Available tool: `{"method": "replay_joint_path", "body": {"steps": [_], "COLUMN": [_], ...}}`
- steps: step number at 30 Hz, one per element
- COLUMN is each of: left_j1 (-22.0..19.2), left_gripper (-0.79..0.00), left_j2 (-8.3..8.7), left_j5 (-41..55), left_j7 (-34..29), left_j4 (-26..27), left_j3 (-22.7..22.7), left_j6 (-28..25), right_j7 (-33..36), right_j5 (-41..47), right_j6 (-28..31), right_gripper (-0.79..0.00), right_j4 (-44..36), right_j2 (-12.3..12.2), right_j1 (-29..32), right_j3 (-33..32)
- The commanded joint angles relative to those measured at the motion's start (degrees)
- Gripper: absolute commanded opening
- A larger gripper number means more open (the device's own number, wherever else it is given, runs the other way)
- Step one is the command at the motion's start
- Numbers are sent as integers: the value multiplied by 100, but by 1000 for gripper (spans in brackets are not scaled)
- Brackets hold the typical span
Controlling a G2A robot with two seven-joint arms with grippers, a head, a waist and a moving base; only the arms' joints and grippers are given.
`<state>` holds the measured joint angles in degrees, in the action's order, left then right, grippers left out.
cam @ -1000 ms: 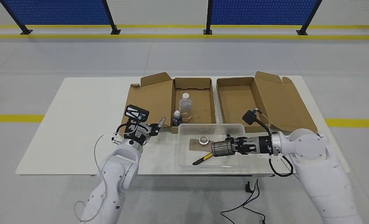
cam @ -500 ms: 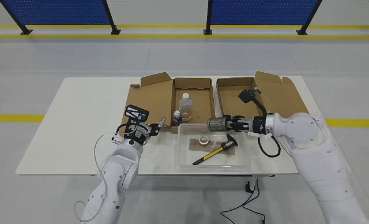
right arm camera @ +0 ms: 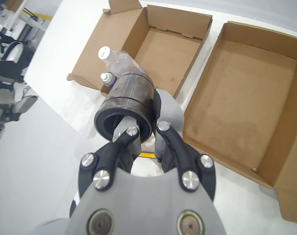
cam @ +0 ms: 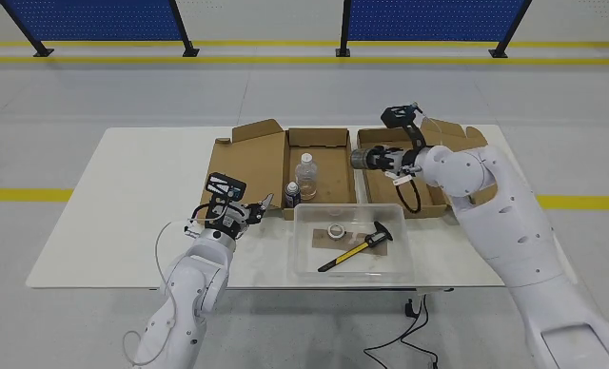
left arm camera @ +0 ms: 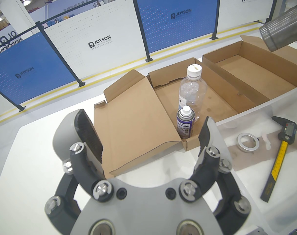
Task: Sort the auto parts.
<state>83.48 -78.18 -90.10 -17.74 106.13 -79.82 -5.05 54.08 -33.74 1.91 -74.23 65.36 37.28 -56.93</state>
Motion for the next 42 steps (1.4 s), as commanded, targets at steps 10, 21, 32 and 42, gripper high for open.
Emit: {"method": "replay_joint_path", "body": {"steps": [10, 21, 32, 42], "left_j1": [0, 0, 0, 0], "left_gripper": [0, 0, 0, 0], "left_j2": [0, 0, 0, 0], "left_j5": [0, 0, 0, 0], "left_j7": [0, 0, 0, 0], "left_j4": [0, 0, 0, 0], "left_j3": [0, 0, 0, 0], "left_j6": [0, 0, 0, 0], "right_j7": [-332, -418, -491, -491], "right_j5": [-578, -454, -368, -368], "right_j6": [132, 884, 1609, 1609], "right_gripper": [-785, -785, -785, -785], "right_j4": [1775, 3365, 4068, 4068], "right_j2": [583, 1235, 1449, 1449], "right_j1": [-1040, -1605, -1822, -1822], "right_j3": [1397, 2230, 2362, 2362]}}
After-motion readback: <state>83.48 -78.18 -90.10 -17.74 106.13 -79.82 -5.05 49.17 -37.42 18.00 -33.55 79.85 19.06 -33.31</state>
